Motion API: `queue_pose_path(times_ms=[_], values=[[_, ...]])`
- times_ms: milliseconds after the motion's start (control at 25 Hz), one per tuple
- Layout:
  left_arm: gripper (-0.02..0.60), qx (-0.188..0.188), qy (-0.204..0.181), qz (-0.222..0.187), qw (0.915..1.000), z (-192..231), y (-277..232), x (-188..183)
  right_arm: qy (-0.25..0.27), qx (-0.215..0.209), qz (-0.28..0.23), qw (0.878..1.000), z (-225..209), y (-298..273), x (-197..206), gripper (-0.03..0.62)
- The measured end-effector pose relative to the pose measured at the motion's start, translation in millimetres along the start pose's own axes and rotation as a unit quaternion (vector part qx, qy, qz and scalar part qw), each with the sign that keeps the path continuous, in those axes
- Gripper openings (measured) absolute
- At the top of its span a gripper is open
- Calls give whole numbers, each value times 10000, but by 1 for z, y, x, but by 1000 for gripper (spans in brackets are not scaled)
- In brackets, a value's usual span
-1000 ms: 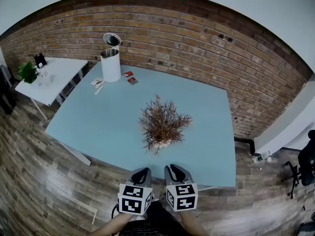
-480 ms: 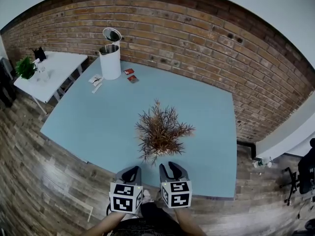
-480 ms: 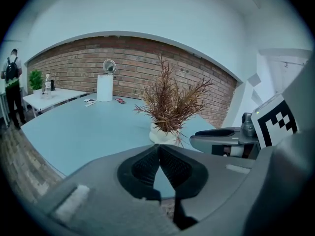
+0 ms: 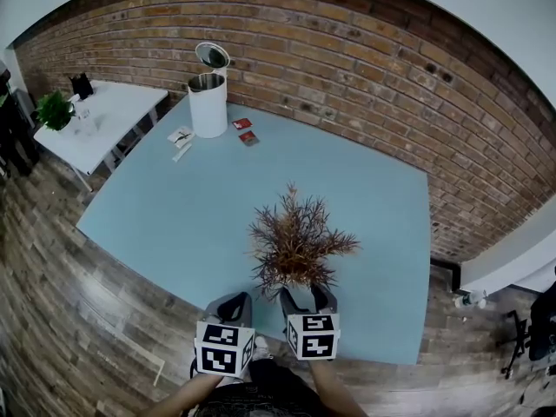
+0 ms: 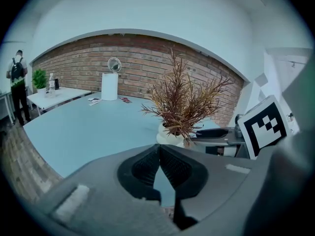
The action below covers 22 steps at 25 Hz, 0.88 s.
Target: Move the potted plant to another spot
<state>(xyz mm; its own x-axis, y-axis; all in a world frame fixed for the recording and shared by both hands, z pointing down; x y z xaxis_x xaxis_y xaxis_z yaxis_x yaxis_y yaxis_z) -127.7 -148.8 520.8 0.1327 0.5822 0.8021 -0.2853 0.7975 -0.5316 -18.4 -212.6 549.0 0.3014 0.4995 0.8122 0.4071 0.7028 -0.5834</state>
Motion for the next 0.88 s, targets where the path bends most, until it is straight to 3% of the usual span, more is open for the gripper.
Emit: queue_pose_path(times_ms=[240, 400, 880], values=[[-5, -68, 32, -2, 10000, 5, -9, -6, 101, -9, 127, 9999, -3, -27, -1, 373], [-5, -115, 43, 24, 9999, 8, -13, -8, 137, 11, 243, 9996, -4, -41, 4, 415], [-5, -138, 38, 53, 9999, 11, -20, -14, 184, 70, 344, 9992, -8, -65, 5, 449]])
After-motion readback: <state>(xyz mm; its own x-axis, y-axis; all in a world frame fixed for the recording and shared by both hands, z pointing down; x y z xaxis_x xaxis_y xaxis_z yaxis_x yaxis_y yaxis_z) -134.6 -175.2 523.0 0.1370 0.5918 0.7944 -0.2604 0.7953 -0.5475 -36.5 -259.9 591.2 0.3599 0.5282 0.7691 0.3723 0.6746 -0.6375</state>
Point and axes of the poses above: the fingertips, and each gripper's own axes: y backward along the fingers, z to its left, x out of its underside, the point moved 1 cm from there along y, backward along the fingers, and after that the axes turned 6 degrees about x, right-handed, at the moved point
